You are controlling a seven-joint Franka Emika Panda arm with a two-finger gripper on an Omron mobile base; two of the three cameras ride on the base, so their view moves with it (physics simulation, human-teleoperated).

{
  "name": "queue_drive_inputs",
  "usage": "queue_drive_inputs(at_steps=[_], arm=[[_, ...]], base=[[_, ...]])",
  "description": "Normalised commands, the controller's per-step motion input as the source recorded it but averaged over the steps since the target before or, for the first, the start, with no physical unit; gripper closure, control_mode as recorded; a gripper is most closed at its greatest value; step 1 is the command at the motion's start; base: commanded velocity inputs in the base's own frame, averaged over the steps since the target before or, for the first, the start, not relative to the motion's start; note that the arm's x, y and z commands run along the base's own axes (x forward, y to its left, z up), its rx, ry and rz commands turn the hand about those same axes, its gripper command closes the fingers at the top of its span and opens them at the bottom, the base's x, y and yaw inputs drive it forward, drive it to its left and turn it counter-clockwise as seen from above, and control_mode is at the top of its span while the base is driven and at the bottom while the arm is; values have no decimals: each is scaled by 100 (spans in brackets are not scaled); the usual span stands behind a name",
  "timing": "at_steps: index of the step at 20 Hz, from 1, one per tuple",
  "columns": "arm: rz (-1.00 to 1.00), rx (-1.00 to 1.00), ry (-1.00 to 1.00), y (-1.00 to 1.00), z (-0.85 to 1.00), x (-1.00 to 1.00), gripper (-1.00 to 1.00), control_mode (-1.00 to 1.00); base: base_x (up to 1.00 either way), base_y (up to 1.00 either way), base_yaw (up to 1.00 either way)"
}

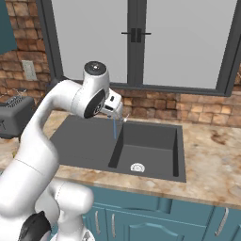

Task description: Soak the sponge with water for a few seconds and then drop it inside the sink.

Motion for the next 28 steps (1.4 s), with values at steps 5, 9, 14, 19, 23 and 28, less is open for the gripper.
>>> queue_drive_inputs(at_steps=[5,9,14,19,23,28], arm=[[1,0,3,59,12,-41,-100,-100],[0,-5,8,69,0,-31,-100,-100],[0,-8,3,67,0,-6,-100,-100],[0,-1,7,63,0,0,-100,-100],[0,0,13,46,0,-5,-100,-100],[0,0,19,35,-1,-10,-100,-100]], base=[[0,0,0],[0,0,0],[0,0,0],[0,0,0],[0,0,0],[0,0,0]])
